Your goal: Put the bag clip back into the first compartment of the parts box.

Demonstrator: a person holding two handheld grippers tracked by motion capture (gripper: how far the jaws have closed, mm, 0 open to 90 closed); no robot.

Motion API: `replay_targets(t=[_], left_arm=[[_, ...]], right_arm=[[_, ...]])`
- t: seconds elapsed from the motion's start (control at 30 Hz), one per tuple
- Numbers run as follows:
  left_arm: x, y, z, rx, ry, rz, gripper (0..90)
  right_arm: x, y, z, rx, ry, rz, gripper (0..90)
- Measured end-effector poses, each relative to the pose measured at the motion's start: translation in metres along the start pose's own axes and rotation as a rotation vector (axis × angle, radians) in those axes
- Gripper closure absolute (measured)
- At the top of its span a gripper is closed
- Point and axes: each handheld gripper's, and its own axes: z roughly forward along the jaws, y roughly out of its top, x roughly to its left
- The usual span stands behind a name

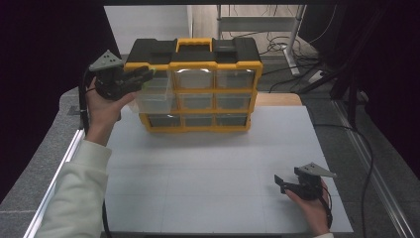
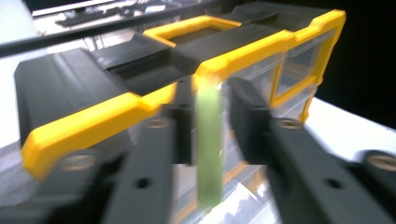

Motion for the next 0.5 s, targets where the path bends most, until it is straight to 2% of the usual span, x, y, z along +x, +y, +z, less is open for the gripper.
replay_targets(t=[0.07, 0.13, 0.3, 0.5], left_arm=[[-0.0019, -0.0005, -0.0004, 0.001, 0.023, 0.005, 46.9], [-0.0018, -0.0009, -0.0012, -0.004, -0.002, -0.011, 39.5], [-0.0044, -0.0026, -0.0030, 0.000, -0.037, -0.028, 31.9], [-0.0076, -0.0067, -0.0055, 0.000, -0.076, -0.027, 26.5]], right_arm=[[-0.0001, 0.0000, 0.0002, 0.001, 0.000, -0.001, 15.1], [-0.0002, -0.0001, 0.0003, 0.001, -0.001, -0.002, 15.1], [-0.0001, -0.0001, 0.0002, 0.001, -0.001, -0.002, 15.1], [0.0000, -0.0001, 0.0005, 0.002, -0.003, -0.002, 15.1]])
